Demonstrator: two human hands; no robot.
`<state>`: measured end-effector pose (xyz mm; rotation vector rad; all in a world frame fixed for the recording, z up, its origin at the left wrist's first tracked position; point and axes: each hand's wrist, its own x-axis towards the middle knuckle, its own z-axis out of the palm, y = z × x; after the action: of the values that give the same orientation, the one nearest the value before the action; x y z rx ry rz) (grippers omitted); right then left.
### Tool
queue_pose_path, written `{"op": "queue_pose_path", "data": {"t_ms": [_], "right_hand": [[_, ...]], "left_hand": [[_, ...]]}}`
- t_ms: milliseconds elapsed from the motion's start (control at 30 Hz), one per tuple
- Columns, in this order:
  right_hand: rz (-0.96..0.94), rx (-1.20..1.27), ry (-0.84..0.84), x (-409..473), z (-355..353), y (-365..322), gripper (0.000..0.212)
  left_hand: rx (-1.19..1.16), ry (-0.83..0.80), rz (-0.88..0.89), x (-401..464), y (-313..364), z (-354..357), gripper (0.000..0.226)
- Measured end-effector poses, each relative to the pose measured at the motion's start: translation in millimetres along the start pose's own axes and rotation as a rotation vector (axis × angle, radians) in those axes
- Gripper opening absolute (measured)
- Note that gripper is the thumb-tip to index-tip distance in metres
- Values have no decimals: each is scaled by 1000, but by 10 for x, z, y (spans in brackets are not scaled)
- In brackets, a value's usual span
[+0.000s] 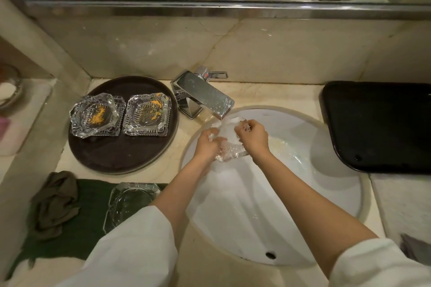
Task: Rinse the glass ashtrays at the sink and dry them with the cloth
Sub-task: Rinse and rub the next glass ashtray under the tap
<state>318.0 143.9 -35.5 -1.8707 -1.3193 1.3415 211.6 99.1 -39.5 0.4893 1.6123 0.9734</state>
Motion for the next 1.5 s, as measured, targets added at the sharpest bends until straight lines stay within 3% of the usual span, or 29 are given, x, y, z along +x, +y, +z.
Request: {"op": "queue_pose_path", "data": {"t_ms": [167, 333, 433, 567, 733, 800, 867, 967, 1033, 1167, 1300, 1433, 1500], "right_hand": [[-24, -6, -167, -42, -11, 71, 24], [-51, 63, -302, -57, -34, 224, 59], [-79, 45, -288, -5, -36, 314, 53], [-165, -61, -165, 120, -25, 427, 30], [-246, -85, -119, 213, -35, 395, 9], [-232, 2, -169, 268, -42, 406, 17], [-226, 72, -276, 299, -50, 444, 41], [-294, 29, -325, 278, -29, 475, 58], [-321, 32, -277, 256, -15, 467, 47], [-367, 150, -252, 186, 17, 508, 9], [-325, 257, -280, 153, 0, 530, 10], [-359, 254, -301, 144, -31, 558, 27], [-360, 286, -298, 137, -24, 557, 24]], "left_hand": [[0, 34, 100, -3, -27, 6, 40], [69, 37, 174, -5, -119, -15, 63], [31, 47, 185, 19, -197, 0, 60], [-23, 141, 144, 104, -288, 52, 27], [-37, 154, 139, 216, -294, 121, 26], [-125, 80, 130, 226, -264, 143, 32], [-169, 10, 132, 255, -278, 135, 44], [-41, 34, 217, 315, -361, 92, 52], [59, 86, 317, 321, -392, 70, 46], [27, 124, 405, 278, -382, 7, 16], [55, -58, 329, 135, -383, -22, 14], [97, -143, 260, 51, -408, -36, 11], [82, -150, 285, 66, -405, -39, 25]]}}
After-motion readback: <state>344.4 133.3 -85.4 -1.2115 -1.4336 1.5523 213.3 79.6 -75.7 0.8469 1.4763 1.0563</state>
